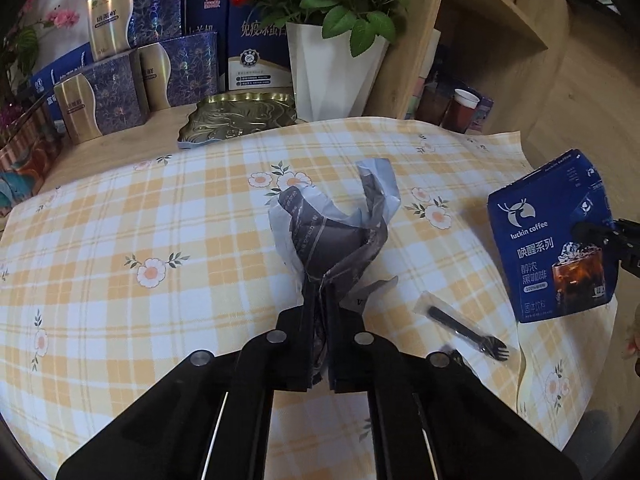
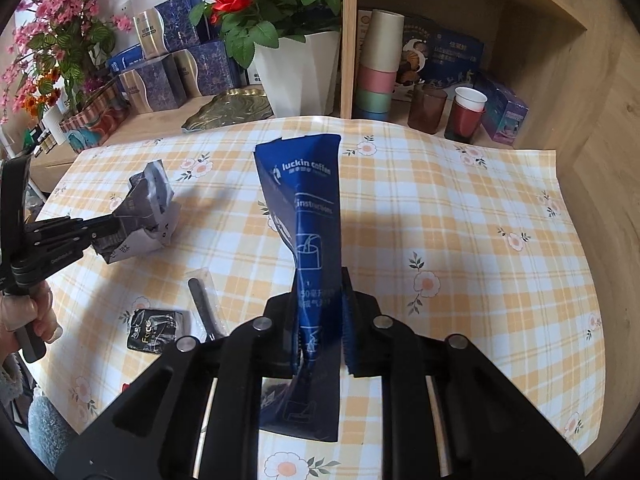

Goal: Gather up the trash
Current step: 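Grasp the crumpled newspaper with the left tool while the right tool holds the box, then carry the blue box to the bin and open the right tool while the left holds newspaper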

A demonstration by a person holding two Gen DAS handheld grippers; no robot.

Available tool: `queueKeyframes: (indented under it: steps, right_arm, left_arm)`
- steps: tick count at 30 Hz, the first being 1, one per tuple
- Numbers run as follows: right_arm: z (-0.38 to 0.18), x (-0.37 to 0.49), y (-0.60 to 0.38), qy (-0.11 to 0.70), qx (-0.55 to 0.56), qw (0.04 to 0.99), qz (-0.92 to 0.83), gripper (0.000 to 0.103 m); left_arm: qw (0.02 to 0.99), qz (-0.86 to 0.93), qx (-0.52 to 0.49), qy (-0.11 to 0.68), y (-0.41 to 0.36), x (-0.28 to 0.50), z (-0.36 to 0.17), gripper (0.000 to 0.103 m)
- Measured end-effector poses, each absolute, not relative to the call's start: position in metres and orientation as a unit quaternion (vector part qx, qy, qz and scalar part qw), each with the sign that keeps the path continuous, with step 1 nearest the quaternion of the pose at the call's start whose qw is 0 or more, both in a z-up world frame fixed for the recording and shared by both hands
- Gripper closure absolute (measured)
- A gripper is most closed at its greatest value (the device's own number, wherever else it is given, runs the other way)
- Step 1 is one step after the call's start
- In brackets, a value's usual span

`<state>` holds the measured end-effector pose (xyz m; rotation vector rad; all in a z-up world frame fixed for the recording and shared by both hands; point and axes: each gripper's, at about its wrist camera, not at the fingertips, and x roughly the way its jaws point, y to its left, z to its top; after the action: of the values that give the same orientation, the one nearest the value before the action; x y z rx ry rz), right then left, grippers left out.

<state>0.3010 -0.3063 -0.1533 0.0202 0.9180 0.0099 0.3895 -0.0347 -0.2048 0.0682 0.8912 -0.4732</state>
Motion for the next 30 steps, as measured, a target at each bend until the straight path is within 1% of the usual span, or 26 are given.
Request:
queueKeyframes:
  steps: [16, 24, 30]
  right_arm:
    - [-0.126, 0.270, -0.301, 0.411, 0.025, 0.911, 0.024, 0.084]
    - [-0.110, 0.237, -0.295, 0.395, 0.038, 0.916, 0.057, 0.084]
    - [-0.089, 0.193, -0.292, 0.378, 0.052, 0.920, 0.092, 0.084]
  left_arm:
    - [0.884, -0.244, 0.009, 0.399, 0.014, 0.323, -0.165, 0.099]
    - [0.889, -0.264, 0.004, 0.374, 0.023, 0.270, -0.128, 0.099]
    - [0.895, -0.278, -0.003, 0.349, 0.026, 0.216, -0.093, 0.099]
